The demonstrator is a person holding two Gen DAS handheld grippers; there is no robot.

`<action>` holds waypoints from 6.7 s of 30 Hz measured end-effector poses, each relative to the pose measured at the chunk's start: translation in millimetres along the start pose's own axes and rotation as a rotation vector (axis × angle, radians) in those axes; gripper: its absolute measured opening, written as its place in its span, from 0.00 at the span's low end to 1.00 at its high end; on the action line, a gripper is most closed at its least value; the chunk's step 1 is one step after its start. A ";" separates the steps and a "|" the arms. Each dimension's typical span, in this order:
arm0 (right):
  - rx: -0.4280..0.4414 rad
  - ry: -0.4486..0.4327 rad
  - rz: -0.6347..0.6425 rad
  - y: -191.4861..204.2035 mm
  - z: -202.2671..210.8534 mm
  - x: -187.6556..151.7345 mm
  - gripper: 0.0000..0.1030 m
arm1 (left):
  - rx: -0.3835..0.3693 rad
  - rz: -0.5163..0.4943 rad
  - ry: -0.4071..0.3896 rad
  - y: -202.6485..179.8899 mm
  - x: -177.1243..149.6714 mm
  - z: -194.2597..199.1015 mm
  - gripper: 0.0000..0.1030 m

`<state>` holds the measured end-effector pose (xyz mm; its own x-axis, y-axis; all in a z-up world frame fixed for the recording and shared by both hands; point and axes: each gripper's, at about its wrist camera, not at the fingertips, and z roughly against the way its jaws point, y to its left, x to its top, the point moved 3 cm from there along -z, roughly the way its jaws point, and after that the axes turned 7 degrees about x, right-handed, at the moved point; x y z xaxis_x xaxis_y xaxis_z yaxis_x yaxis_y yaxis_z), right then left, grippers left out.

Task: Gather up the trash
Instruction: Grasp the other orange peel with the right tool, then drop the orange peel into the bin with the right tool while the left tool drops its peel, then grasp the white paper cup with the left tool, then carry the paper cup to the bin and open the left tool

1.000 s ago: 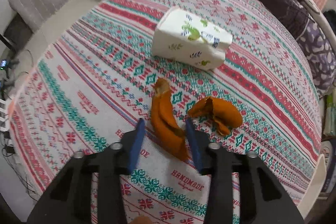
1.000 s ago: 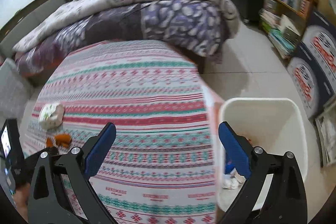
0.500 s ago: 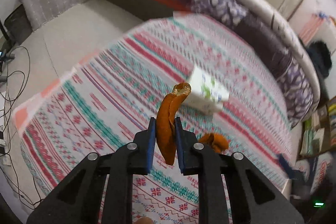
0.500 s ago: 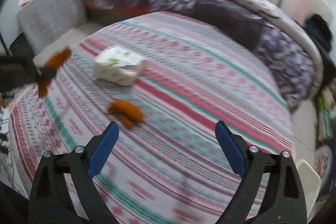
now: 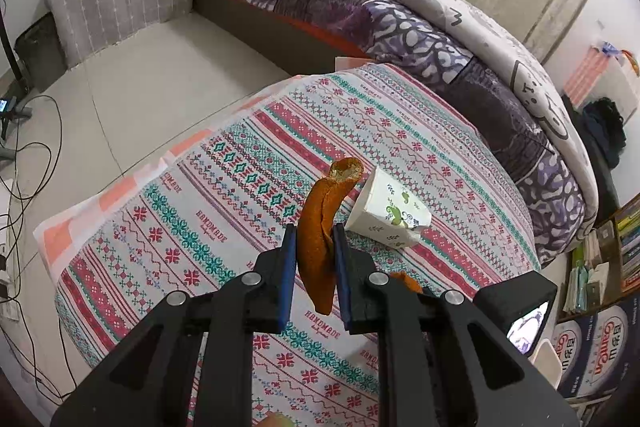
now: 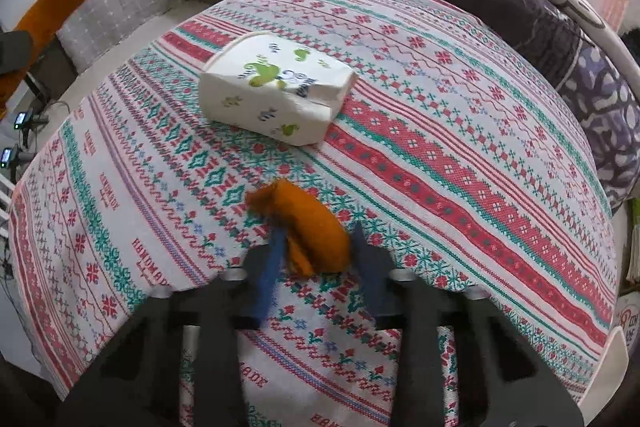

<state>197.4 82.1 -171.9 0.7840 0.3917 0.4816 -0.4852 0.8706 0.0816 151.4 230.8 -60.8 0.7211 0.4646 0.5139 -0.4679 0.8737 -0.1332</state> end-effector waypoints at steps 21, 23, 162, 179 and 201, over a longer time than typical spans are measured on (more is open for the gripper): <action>-0.103 -0.272 -0.205 -41.7 125.4 1.1 0.20 | 0.059 -0.098 -0.133 -22.9 -9.8 21.3 0.18; -0.112 -0.285 -0.229 -48.4 134.7 -5.8 0.20 | 0.064 -0.112 -0.147 -27.2 -12.0 23.2 0.18; -0.068 -0.201 -0.765 -190.3 194.2 -128.5 0.88 | -0.921 0.162 0.316 -49.7 -10.6 40.6 0.41; -0.120 -0.296 -0.986 -271.8 251.8 -183.9 0.88 | -0.769 -0.160 0.301 -153.4 -70.5 52.2 0.42; -0.178 -0.570 -1.248 -354.6 362.8 -276.7 0.90 | -0.800 -0.604 0.359 -356.6 -230.7 118.3 0.68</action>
<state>12.0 -443.0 -17.5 0.3721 -0.8043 0.4632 0.5032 0.5942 0.6275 91.5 -205.0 -31.6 0.8912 -0.1768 0.4178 0.3955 0.7538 -0.5247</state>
